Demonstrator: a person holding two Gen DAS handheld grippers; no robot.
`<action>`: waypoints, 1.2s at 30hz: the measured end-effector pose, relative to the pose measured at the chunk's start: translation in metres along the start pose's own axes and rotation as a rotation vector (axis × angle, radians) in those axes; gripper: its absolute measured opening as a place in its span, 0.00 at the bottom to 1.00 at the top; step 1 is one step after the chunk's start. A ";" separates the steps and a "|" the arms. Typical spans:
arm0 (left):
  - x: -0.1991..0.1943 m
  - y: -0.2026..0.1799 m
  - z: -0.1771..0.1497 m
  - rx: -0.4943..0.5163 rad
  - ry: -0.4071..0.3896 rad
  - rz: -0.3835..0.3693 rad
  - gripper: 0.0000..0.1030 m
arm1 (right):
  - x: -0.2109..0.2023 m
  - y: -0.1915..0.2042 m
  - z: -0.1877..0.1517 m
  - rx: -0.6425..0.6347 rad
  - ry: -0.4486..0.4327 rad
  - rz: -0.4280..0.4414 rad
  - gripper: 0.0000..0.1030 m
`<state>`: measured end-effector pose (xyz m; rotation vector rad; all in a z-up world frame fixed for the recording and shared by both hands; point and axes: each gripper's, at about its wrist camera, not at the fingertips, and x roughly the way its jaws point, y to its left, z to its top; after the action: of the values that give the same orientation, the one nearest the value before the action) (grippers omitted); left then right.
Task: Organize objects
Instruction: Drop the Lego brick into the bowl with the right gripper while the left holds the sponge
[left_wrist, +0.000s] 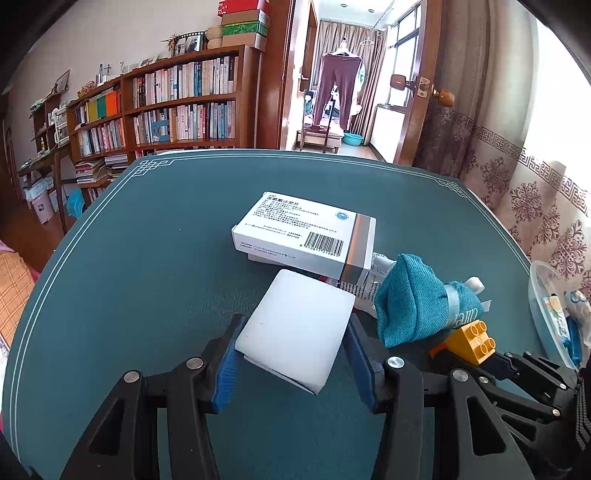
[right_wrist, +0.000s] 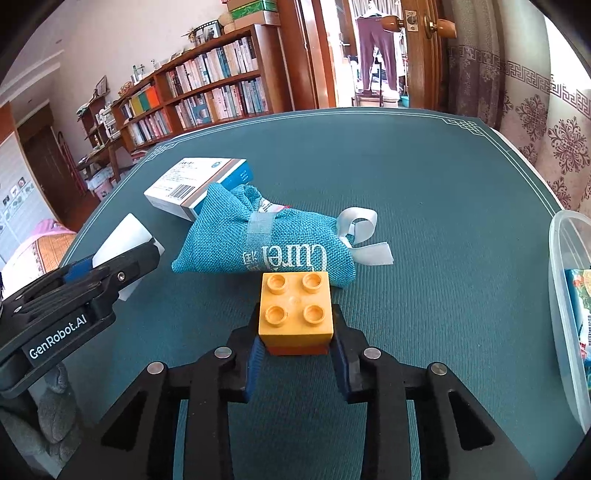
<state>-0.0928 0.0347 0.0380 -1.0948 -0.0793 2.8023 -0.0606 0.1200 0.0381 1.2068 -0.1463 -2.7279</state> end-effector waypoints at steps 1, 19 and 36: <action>0.000 -0.001 0.000 0.003 -0.001 -0.001 0.53 | -0.002 -0.001 -0.001 0.001 -0.001 0.004 0.32; -0.005 -0.024 -0.006 0.069 -0.010 -0.027 0.53 | -0.079 -0.045 -0.026 0.119 -0.094 -0.028 0.32; -0.009 -0.039 -0.015 0.112 -0.016 -0.038 0.53 | -0.145 -0.133 -0.046 0.306 -0.200 -0.249 0.32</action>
<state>-0.0718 0.0723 0.0372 -1.0348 0.0541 2.7445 0.0564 0.2754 0.0924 1.0788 -0.4841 -3.1317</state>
